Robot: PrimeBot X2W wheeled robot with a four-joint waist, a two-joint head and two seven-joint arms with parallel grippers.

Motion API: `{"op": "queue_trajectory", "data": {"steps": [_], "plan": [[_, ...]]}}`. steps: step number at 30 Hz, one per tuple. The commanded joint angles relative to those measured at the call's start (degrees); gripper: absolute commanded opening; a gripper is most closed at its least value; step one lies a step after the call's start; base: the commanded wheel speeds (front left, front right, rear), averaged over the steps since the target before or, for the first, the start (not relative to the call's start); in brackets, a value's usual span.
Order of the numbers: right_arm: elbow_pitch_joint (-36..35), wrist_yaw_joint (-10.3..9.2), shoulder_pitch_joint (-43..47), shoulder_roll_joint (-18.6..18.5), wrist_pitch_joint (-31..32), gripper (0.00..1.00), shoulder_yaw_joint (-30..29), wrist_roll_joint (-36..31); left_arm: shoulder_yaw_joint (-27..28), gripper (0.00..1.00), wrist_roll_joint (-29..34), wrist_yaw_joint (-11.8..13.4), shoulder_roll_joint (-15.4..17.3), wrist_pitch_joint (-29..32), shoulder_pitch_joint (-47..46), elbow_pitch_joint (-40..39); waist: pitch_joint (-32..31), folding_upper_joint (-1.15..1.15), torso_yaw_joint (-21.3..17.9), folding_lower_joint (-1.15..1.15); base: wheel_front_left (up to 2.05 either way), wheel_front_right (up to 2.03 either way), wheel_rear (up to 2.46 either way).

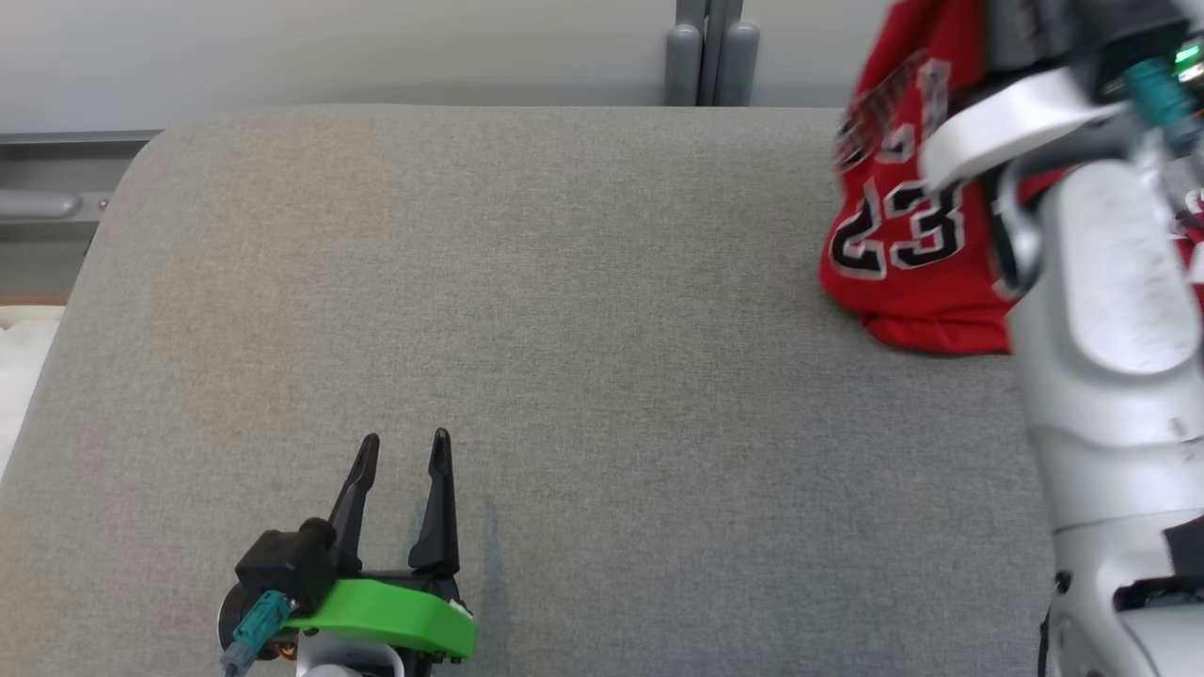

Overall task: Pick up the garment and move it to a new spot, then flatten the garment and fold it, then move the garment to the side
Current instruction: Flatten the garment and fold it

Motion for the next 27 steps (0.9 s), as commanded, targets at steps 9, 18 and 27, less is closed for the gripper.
{"op": "queue_trajectory", "data": {"steps": [9, 18, 27], "plan": [[8.05, -0.09, 7.36, 0.73, -0.26, 0.0, 21.87, 14.81, -0.96, 1.0, -1.35, 0.34, 0.08, -0.01, -2.22, 0.21, 1.28, 0.0, 3.69, 0.0, 0.0, 0.0, 0.0], [8.9, -0.09, 9.48, 0.79, -0.33, 0.0, 36.4, 24.16, -0.72, 1.0, -1.36, 0.01, 0.08, -0.01, -3.44, 0.96, 1.29, 0.0, 7.67, 0.0, 0.0, 0.0, 0.0], [9.69, -0.09, 10.04, 0.84, 0.74, 1.0, 44.24, 28.04, -1.4, 1.0, -1.71, 0.18, 0.07, -0.01, -3.87, 1.46, 0.92, 0.0, 9.35, 0.0, 0.0, 0.0, 0.0]]}}
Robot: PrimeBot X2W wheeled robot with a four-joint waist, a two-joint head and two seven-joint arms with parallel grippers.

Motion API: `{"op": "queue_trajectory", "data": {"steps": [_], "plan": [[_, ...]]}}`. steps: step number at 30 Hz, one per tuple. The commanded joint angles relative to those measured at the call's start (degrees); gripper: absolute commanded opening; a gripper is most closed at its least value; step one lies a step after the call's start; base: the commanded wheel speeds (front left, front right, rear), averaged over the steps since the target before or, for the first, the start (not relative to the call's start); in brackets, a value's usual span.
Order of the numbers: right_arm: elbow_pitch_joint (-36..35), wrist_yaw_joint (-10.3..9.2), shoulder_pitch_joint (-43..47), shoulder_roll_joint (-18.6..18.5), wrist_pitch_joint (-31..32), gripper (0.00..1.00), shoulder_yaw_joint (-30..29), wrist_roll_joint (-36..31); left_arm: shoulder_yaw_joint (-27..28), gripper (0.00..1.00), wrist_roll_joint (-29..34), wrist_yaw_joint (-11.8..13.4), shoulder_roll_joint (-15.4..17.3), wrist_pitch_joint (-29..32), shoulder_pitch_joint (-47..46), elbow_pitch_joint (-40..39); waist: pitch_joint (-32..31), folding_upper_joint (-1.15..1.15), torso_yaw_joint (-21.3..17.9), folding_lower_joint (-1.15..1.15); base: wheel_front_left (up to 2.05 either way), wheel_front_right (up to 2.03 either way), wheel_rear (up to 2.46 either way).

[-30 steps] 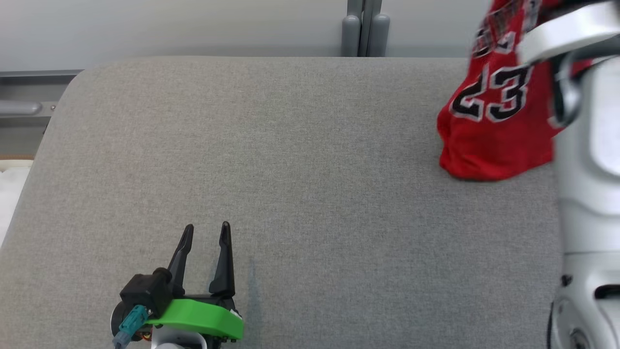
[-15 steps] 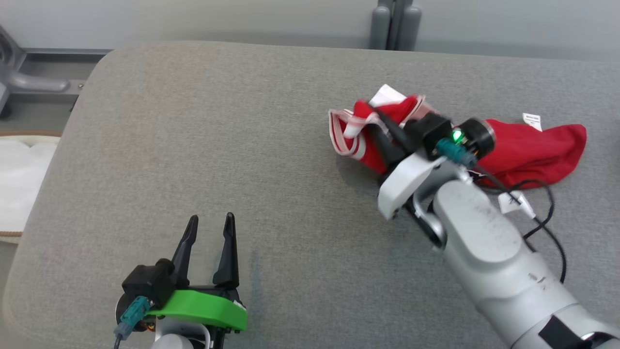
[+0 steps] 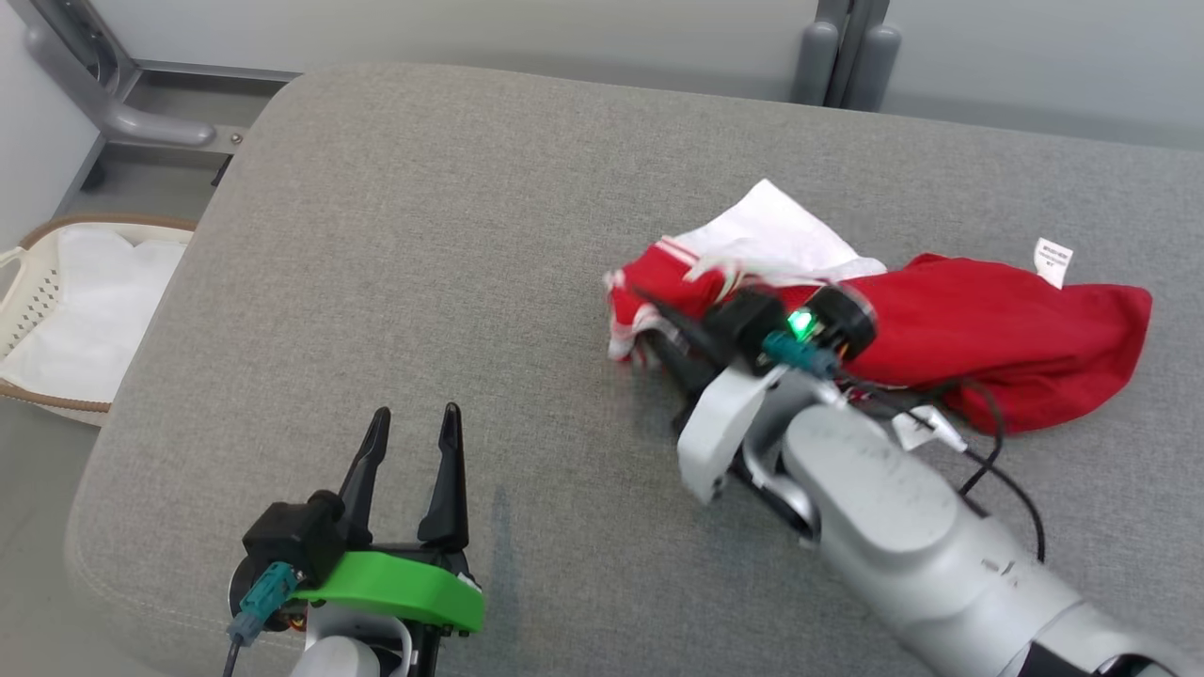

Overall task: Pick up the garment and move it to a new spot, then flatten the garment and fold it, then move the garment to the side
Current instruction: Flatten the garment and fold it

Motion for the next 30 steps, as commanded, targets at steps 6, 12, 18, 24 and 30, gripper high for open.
{"op": "queue_trajectory", "data": {"steps": [6, 12, 18, 24, 30], "plan": [[0.09, -0.09, 1.84, -0.15, 1.36, 1.0, 6.59, 3.09, 0.95, 1.0, 0.22, 0.67, 0.08, -0.01, -0.13, -0.26, 0.07, 0.0, -1.84, 0.0, 0.0, 0.0, 0.0], [-0.87, -0.09, 2.7, -0.13, -0.22, 1.0, 5.22, 1.98, 2.61, 1.0, 1.47, 0.67, 0.09, -0.01, 0.68, -0.19, -1.29, 0.0, -4.95, 0.0, 0.0, 0.0, 0.0], [-2.24, -0.09, 5.88, -0.14, -0.66, 1.0, -1.78, -0.86, 4.42, 1.0, 2.69, 0.22, 0.1, -0.01, 1.68, -0.59, -3.04, 0.0, -8.07, 0.0, 0.0, 0.0, 0.0], [-5.87, -0.09, 12.95, -0.14, -0.71, 1.0, -16.86, -7.91, 4.44, 1.0, 3.21, -0.25, 0.1, -0.01, 2.45, -0.55, -4.48, 0.0, -10.85, 0.0, 0.0, 0.0, 0.0], [-13.82, -0.09, 22.91, -0.12, -0.72, 1.0, -33.52, -17.19, 3.27, 1.0, 4.57, -0.68, 0.1, -0.01, 3.44, 0.22, -6.01, 0.0, -13.53, 0.0, 0.0, 0.0, 0.0]]}}
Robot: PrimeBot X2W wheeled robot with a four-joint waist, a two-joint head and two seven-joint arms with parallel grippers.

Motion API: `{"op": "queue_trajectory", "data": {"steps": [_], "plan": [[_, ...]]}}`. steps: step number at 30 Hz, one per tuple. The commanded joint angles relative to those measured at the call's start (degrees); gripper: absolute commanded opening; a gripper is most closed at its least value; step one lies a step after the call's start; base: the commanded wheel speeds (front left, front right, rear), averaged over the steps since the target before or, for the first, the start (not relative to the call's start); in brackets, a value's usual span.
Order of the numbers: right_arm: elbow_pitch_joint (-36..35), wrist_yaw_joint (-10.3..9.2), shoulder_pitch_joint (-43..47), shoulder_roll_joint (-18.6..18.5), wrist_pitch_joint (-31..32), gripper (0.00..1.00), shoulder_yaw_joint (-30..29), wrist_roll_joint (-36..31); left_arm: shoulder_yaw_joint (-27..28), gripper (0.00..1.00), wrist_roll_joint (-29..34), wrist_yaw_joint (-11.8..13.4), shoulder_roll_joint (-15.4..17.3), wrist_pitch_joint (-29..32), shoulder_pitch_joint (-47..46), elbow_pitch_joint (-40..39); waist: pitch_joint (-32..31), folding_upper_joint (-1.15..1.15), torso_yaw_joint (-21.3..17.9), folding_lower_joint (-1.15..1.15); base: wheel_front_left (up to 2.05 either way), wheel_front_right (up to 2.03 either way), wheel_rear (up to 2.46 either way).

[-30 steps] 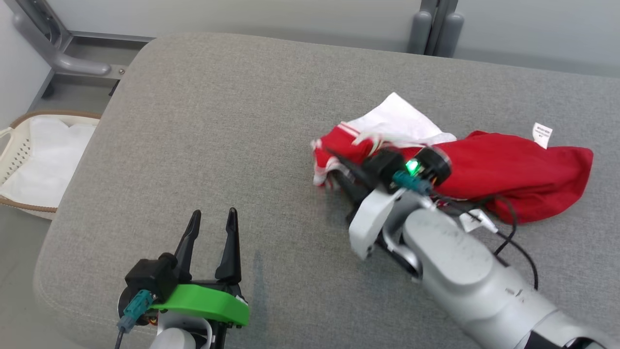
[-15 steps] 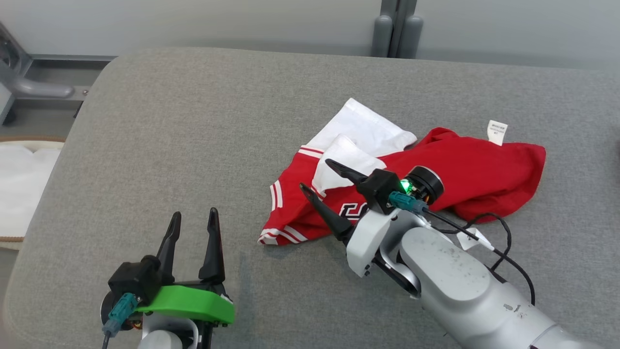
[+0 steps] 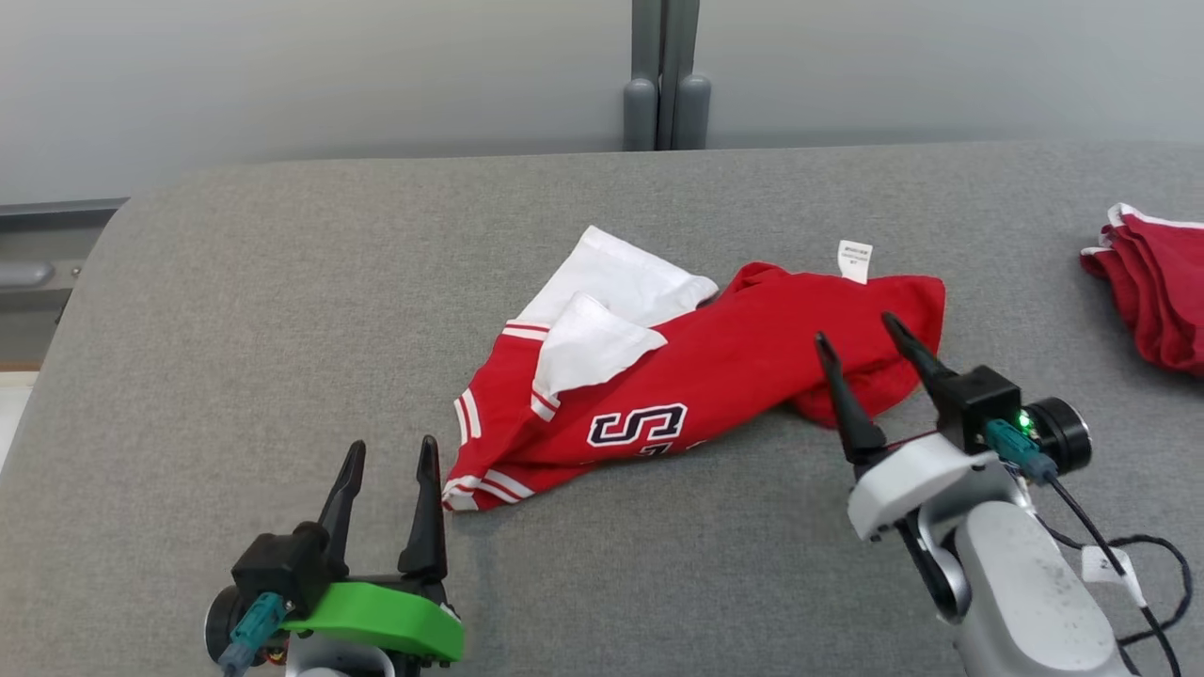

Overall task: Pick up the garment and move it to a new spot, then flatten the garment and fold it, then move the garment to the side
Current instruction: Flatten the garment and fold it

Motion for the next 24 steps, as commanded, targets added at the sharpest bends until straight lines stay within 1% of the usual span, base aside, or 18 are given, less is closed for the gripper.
{"op": "queue_trajectory", "data": {"steps": [1, 4, 7, 10, 13, 17, 20, 22, 24], "plan": [[-1.38, -0.09, 2.27, -0.19, -0.22, 1.0, -1.96, -1.16, -0.31, 1.0, 0.53, -0.39, 0.13, -0.01, 0.39, 0.15, -1.23, 0.0, -1.42, 0.0, 0.0, 0.0, 0.0], [-4.1, -0.09, 6.2, -0.2, -0.18, 1.0, -6.51, -0.55, -1.07, 1.0, 0.71, -0.39, 0.13, -0.01, 0.38, 0.6, -1.68, 0.0, -2.27, 0.0, 0.0, 0.0, 0.0], [-5.95, -0.09, 9.07, -0.19, -0.17, 1.0, -9.46, 0.11, -1.96, 1.0, 1.83, -0.56, 0.13, -0.01, -0.09, 1.57, -1.91, 0.0, -3.06, 0.0, 0.0, 0.0, 0.0], [-7.27, -0.09, 11.28, -0.18, -0.17, 1.0, -11.67, 1.35, -4.04, 1.0, 3.87, -1.1, 0.5, -0.02, -2.28, 3.32, -1.91, 0.0, -3.71, 0.0, 0.0, 0.0, 0.0], [-8.12, -0.09, 12.17, -0.18, -0.18, 1.0, -12.35, 1.28, -7.4, 1.0, 5.95, -1.89, 1.29, 1.17, -5.63, 6.15, -1.47, 0.0, -4.3, 0.0, 0.0, 0.0, 0.0], [-8.92, -0.09, 11.58, -0.2, -0.18, 1.0, -12.51, 0.92, -12.14, 1.0, 8.1, -2.46, 2.0, 3.99, -12.49, 10.88, -0.06, 0.0, -5.28, 0.0, 0.0, 0.0, 0.0], [-9.33, -0.09, 10.41, -0.19, -0.18, 1.0, -11.94, 0.96, -14.98, 1.0, 9.56, -2.76, 3.12, 5.53, -17.57, 16.2, 1.45, 0.0, -6.5, 0.0, 0.0, 0.0, 0.0], [-9.2, -0.09, 9.78, -0.2, -0.17, 1.0, -11.61, 1.28, -17.02, 1.0, 12.02, -2.84, 4.57, 6.33, -20.77, 20.02, 2.49, 0.0, -7.35, 0.0, 0.0, 0.0, 0.0], [-9.12, -0.09, 9.06, -0.2, -0.18, 1.0, -11.31, 1.25, -18.16, 1.0, 13.08, -2.78, 5.16, 6.42, -23.12, 23.59, 3.48, 0.0, -8.17, 0.0, 0.0, 0.0, 0.0]]}}
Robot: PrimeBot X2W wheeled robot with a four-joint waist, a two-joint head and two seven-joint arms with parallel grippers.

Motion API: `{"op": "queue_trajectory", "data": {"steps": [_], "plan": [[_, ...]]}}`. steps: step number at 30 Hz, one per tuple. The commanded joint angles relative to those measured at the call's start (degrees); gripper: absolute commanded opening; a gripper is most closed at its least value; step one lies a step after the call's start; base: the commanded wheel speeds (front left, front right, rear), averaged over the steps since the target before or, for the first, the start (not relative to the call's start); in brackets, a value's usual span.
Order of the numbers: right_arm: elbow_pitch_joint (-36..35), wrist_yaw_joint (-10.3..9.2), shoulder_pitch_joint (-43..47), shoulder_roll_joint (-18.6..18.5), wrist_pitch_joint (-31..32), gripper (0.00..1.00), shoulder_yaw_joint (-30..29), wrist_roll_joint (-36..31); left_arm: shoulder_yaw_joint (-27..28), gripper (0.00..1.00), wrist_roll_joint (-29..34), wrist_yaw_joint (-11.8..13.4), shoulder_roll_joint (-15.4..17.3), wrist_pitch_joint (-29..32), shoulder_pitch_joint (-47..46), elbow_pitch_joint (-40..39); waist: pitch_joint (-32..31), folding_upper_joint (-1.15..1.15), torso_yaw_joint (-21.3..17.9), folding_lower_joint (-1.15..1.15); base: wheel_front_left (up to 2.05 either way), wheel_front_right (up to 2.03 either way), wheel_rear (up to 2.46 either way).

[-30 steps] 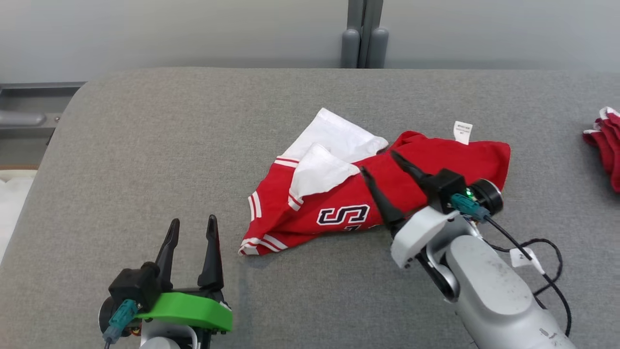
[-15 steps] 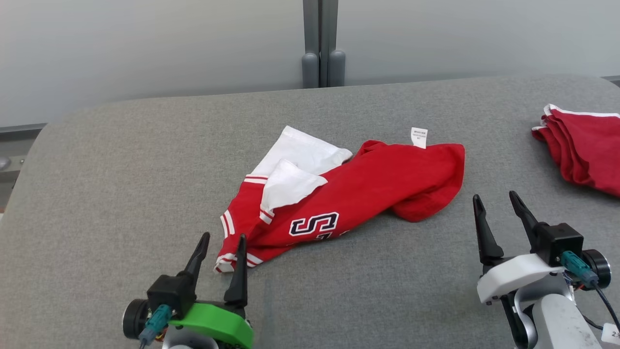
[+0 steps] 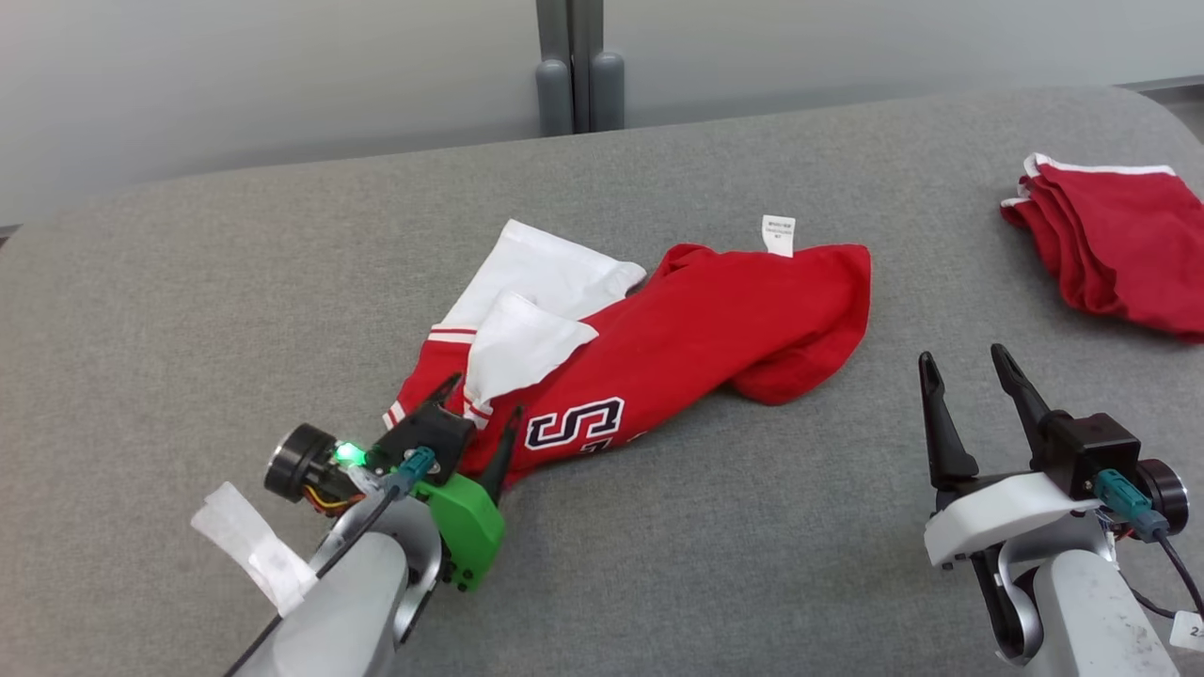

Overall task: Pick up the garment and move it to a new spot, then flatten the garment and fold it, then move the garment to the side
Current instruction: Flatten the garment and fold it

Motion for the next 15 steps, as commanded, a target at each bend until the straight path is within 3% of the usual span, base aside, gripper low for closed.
{"op": "queue_trajectory", "data": {"steps": [1, 7, 8, 9, 10, 15], "plan": [[0.1, -0.09, -0.85, -0.23, -0.09, 1.0, -0.1, -0.06, -0.64, 1.0, 0.72, -0.15, 0.57, 0.16, -1.98, 2.15, 2.12, 0.0, -1.97, 0.0, 0.0, 0.0, 0.0], [0.02, -0.09, -1.84, -0.2, -0.09, 1.0, -1.33, -0.22, -1.38, 1.0, 0.1, -0.21, 0.37, -2.05, -6.27, 9.37, 3.81, 0.0, -3.19, 0.0, 0.0, 0.0, 0.0], [-0.02, -0.09, -1.9, -0.2, -0.09, 1.0, -1.48, -0.18, -1.39, 0.82, -0.23, -0.22, 0.08, -2.41, -6.78, 10.05, 3.91, 0.0, -3.26, 0.0, 0.0, 0.0, 0.0], [-0.05, -0.09, -1.95, -0.2, -0.08, 1.0, -1.59, -0.14, -1.44, 0.25, -0.67, -0.23, -0.25, -2.88, -7.41, 10.83, 4.02, 0.0, -3.32, 0.0, 0.0, 0.0, 0.0], [-0.07, -0.09, -1.99, -0.19, -0.09, 1.0, -1.69, -0.11, -1.48, 0.0, -1.16, -0.23, -0.52, -3.35, -7.88, 11.33, 4.06, 0.0, -3.34, 0.0, 0.0, 0.0, 0.0], [-0.03, -0.09, -2.05, -0.2, -0.08, 1.0, -2.41, -0.13, -1.5, 0.0, -4.61, -0.24, -1.68, -5.78, -9.09, 11.09, 3.78, 0.0, -2.82, 0.0, 0.0, 0.0, 0.0]]}}
